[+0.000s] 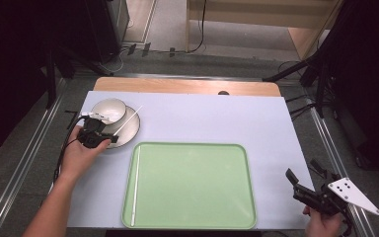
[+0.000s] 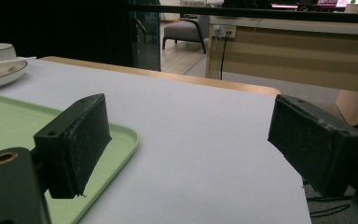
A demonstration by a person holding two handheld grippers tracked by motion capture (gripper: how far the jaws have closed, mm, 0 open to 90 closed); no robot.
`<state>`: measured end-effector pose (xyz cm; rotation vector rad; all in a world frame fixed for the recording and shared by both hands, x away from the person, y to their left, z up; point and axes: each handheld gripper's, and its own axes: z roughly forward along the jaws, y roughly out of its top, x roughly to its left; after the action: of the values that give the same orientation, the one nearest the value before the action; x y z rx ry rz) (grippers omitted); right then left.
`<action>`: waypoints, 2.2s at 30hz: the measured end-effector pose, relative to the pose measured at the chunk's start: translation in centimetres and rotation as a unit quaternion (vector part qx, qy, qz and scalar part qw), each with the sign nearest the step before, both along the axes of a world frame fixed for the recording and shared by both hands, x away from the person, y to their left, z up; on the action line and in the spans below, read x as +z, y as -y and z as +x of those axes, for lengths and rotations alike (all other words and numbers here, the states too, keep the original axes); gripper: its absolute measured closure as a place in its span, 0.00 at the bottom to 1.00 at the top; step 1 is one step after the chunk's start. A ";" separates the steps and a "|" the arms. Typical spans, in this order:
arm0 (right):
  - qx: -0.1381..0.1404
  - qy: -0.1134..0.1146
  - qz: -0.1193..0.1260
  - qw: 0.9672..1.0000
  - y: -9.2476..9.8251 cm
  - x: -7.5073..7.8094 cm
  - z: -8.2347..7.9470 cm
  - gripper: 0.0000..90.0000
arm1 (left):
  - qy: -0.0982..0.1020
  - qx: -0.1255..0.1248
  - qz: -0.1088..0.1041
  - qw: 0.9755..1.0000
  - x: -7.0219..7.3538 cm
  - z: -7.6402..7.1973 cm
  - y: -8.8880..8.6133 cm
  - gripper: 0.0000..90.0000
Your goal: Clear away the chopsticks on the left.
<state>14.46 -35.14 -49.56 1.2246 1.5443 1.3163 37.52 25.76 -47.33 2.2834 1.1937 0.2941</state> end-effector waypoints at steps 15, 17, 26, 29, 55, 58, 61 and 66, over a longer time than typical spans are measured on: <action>0.001 0.000 -0.001 1.000 -0.1 0.1 -0.1 0.14 | -0.015 -0.063 -0.088 0.994 3.1 -7.4 5.6 0.95; 0.000 0.001 -0.001 1.000 0.0 0.1 -0.1 0.14 | -0.026 -0.070 -0.088 0.993 2.7 -8.6 6.7 0.95; 0.002 0.001 0.000 1.000 -0.1 0.1 0.0 0.14 | -0.072 -0.094 -0.095 0.988 -1.3 -12.8 11.4 0.95; 0.003 0.001 -0.001 1.000 -0.1 0.1 0.1 0.14 | -0.076 -0.091 -0.090 0.989 -2.1 -13.2 12.2 0.95; 0.001 0.003 0.001 1.000 0.0 0.1 -0.1 0.14 | -0.070 -0.097 -0.084 0.989 -3.8 -14.4 13.3 0.79; 0.002 0.002 0.001 1.000 0.0 0.1 -0.1 0.14 | -0.058 -0.095 -0.074 0.991 -3.8 -14.7 13.4 0.81; 0.001 0.003 0.000 1.000 0.0 0.1 -0.1 0.14 | -0.065 -0.096 -0.079 0.990 -3.8 -14.5 13.3 0.80; 0.000 0.003 0.001 1.000 0.1 0.2 -0.2 0.14 | -0.048 -0.098 -0.087 0.990 -2.9 -14.5 13.6 0.74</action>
<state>14.28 -35.27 -49.36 1.2204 1.5382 1.3203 23.07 12.14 -50.26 2.2599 0.9890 0.0071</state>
